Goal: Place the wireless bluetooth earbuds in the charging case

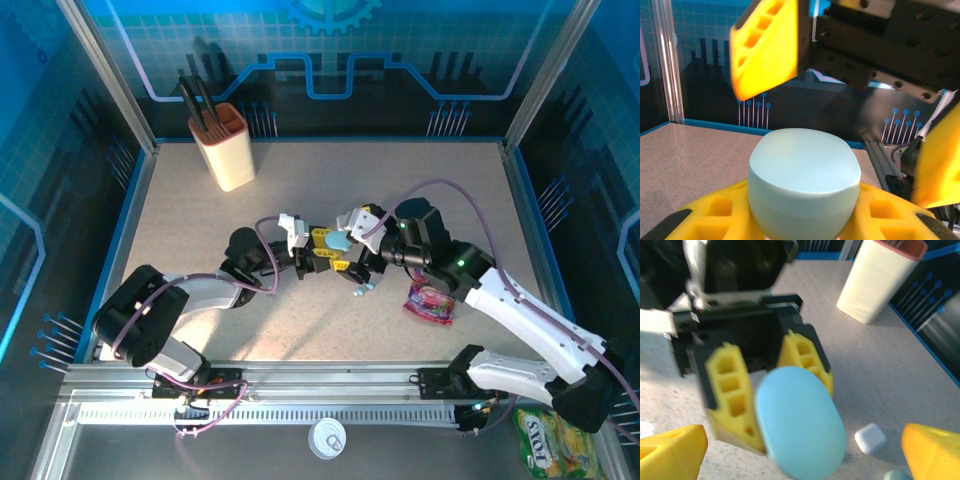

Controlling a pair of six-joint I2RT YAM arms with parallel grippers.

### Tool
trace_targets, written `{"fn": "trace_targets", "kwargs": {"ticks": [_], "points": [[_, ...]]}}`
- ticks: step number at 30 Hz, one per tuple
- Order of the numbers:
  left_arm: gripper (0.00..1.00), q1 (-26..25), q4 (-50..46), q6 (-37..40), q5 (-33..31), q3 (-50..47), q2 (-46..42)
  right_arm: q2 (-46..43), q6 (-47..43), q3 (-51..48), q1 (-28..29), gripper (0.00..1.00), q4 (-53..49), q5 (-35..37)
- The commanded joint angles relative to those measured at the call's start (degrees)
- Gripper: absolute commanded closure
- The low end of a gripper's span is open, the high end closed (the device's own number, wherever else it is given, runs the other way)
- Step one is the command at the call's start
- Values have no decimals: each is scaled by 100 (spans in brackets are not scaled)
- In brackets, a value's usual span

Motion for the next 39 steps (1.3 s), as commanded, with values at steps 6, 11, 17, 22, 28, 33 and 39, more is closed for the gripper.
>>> {"fn": "trace_targets", "kwargs": {"ticks": [6,11,17,22,28,33,39], "points": [[66,38,210,179,276,-156,-112,152,-283,318,34,0,34,744],[66,55,228,259,267,-197,-98,96,-280,346,-40,0,10,698],[66,77,256,331,276,-251,-95,95,-91,391,-171,0,17,679],[66,112,342,301,302,-286,-92,121,-65,356,-179,0,110,900],[66,105,247,363,314,-315,-153,186,303,480,-279,0,256,1252],[65,106,277,319,295,-325,-172,366,327,596,-351,0,336,1530],[65,140,158,319,196,-289,-200,344,655,776,-355,0,368,2122]]}}
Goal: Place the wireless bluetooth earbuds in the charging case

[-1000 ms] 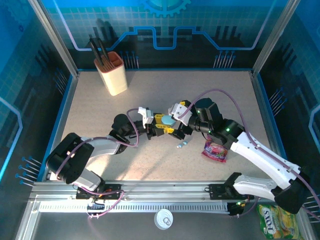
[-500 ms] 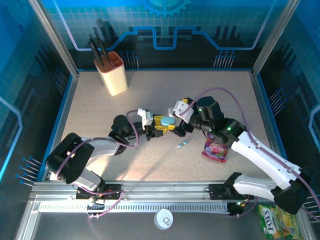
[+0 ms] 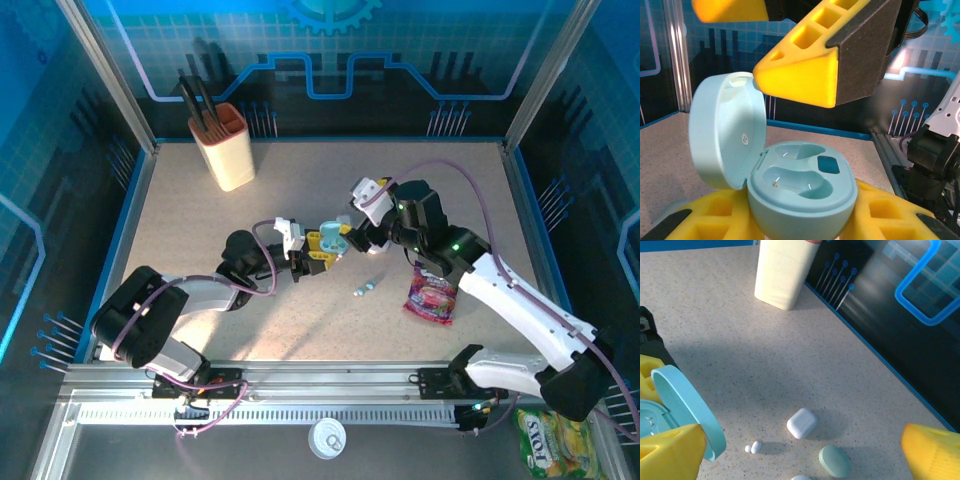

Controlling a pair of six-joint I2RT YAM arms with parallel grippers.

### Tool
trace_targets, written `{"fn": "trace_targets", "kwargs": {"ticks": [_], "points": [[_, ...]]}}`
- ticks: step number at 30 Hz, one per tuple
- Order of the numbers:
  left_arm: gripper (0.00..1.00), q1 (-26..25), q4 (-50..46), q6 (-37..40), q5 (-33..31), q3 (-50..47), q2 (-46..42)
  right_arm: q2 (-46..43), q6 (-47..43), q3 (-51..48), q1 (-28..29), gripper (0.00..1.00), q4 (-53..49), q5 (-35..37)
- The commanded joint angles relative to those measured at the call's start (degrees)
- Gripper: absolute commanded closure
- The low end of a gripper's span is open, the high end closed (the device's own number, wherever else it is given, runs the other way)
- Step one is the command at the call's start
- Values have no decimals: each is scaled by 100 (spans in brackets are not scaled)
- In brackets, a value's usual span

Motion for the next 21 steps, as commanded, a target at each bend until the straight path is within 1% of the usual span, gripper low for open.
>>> {"fn": "trace_targets", "kwargs": {"ticks": [1,3,5,8,10,13,17,20,21], "points": [[65,17,184,147,153,-26,-141,-206,357,201,-47,0,112,730],[66,90,259,51,176,-5,-92,-484,789,107,-64,0,70,982],[67,128,257,-53,198,14,-105,-780,1241,66,-138,0,-200,1005],[68,133,249,-33,121,-21,-182,-1263,1675,-239,-413,0,-455,659],[68,131,199,40,75,-46,-233,-1452,1985,-398,-790,0,-774,80],[68,131,151,64,71,-43,-279,-1626,2315,-647,-1084,0,-1124,-216],[67,131,99,17,163,-5,-264,-1997,2036,-1037,-988,0,-990,-848],[67,133,137,26,210,6,-232,-2106,1719,-1184,-624,0,-651,-1040],[67,133,159,23,226,6,-224,-2068,1600,-1190,-417,0,-510,-1034]]}}
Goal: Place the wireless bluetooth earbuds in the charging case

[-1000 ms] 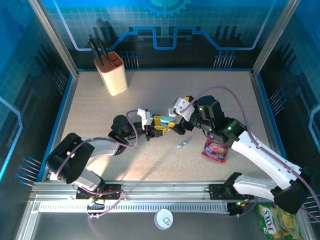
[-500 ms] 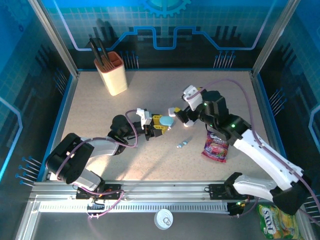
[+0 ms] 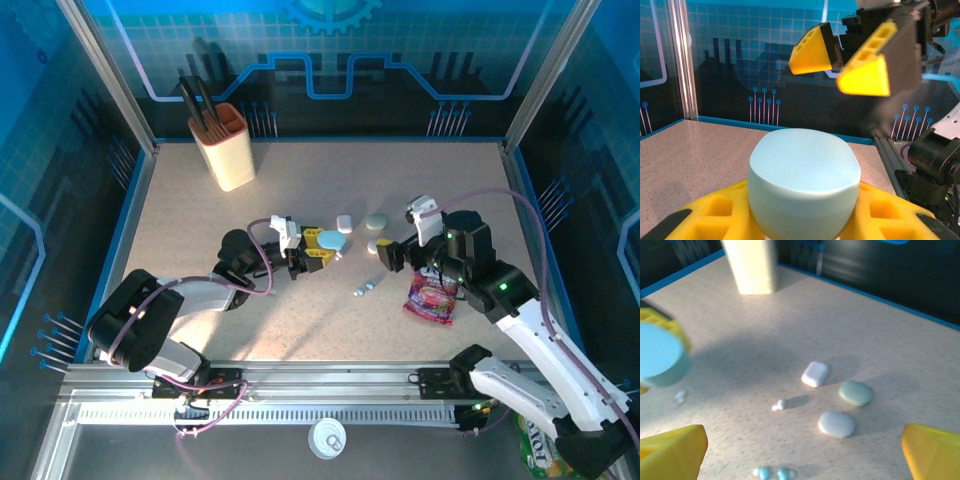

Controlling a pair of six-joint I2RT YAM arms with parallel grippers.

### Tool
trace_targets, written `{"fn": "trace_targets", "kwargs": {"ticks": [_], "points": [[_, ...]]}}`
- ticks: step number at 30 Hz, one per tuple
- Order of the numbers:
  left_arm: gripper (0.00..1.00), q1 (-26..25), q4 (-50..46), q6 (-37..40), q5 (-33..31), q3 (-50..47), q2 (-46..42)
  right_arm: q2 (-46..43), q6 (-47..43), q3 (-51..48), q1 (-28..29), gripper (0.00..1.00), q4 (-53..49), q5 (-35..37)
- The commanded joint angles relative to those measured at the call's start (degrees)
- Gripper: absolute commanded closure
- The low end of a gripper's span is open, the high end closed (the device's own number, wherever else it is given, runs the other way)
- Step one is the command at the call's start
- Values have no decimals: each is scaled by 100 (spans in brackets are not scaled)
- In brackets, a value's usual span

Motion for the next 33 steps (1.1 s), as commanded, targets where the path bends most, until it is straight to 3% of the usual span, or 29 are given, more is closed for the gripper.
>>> {"fn": "trace_targets", "kwargs": {"ticks": [1,6,11,18,33], "points": [[67,23,158,42,191,9,-68,-41,-392,2,504,0,454,-401],[67,14,172,-57,300,55,-43,562,-1037,230,1136,0,770,-220],[67,18,198,-86,339,47,-32,1199,-1384,514,1401,0,948,-62],[67,16,143,10,391,-55,-104,1441,-1394,654,1323,0,1182,252],[67,11,240,-80,538,-92,-112,1444,-833,621,824,0,1490,58]]}}
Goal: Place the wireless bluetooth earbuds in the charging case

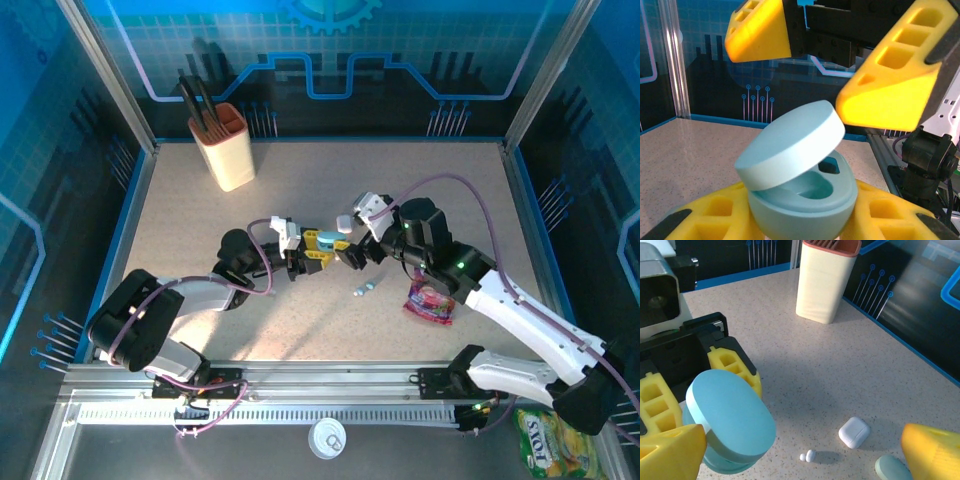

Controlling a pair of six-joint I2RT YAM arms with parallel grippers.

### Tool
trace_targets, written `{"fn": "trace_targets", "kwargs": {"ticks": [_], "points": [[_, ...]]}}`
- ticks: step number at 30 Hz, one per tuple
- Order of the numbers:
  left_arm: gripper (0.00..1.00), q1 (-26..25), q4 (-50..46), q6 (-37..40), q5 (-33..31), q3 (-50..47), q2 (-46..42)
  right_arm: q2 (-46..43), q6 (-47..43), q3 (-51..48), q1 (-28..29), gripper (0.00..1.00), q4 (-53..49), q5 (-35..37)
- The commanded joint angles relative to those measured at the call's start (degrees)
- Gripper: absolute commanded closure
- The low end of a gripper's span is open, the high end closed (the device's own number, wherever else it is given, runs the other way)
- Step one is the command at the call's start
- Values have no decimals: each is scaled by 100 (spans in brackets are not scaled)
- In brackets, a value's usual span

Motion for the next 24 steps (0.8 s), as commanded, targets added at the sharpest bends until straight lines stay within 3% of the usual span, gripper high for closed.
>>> {"fn": "trace_targets", "kwargs": {"ticks": [1,15,24], "points": [[67,-6,262,-55,337,-90,-117,61,150,194,-166,0,172,160],[67,-7,337,-127,380,-100,-134,249,208,342,-281,0,240,-22],[66,1,328,-314,187,-42,-70,-157,248,106,-354,0,376,-1044]]}}
